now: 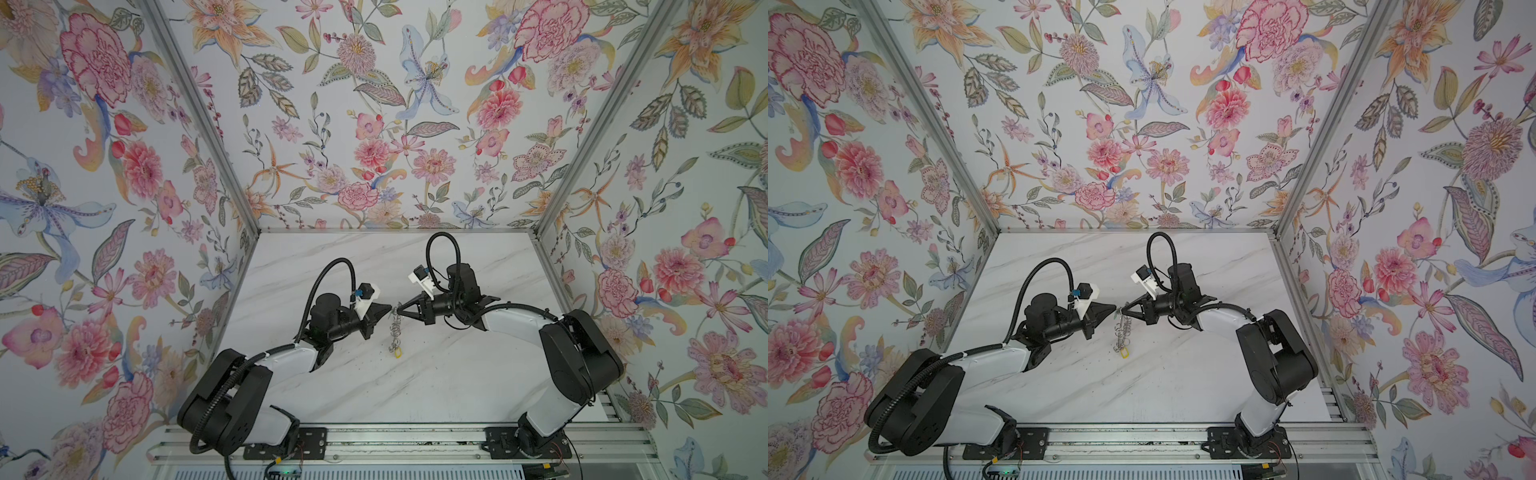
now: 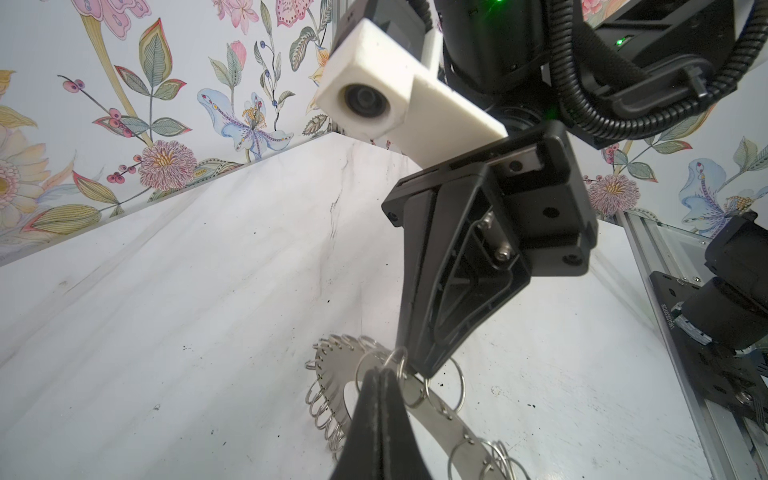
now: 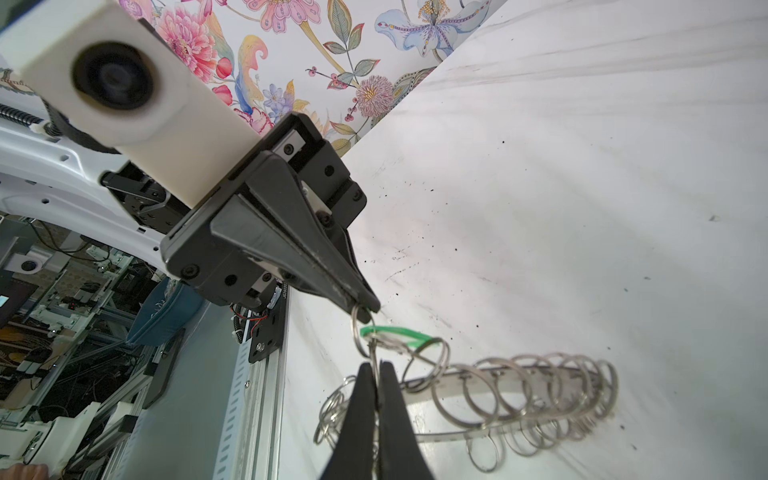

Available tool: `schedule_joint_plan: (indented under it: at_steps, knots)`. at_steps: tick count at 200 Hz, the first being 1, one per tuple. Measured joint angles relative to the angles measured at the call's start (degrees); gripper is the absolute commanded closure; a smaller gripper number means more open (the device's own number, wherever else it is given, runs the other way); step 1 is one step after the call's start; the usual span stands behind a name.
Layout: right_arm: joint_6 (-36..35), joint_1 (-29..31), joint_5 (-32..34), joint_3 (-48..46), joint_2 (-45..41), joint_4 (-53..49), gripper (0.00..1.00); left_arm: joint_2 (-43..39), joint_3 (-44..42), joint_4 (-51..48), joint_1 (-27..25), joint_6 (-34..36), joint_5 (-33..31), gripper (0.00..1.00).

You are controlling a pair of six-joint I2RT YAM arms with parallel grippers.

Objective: Remove the keys from the keyring

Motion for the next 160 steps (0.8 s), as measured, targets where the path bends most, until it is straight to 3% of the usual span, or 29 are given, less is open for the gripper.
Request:
schedule_joint_plan:
  at_steps: [86, 160]
  knots:
    - [-1.8, 0.0, 4.6, -0.3, -3.2, -2.3, 1.00, -0.4, 0.0, -0.2, 0.0, 0.3, -0.7, 1.00]
    - [-7.7, 4.9, 23.5, -5.6, -12.2, -4.3, 1.00, -1.0, -0.2, 1.9, 0.0, 0.2, -1.7, 1.00]
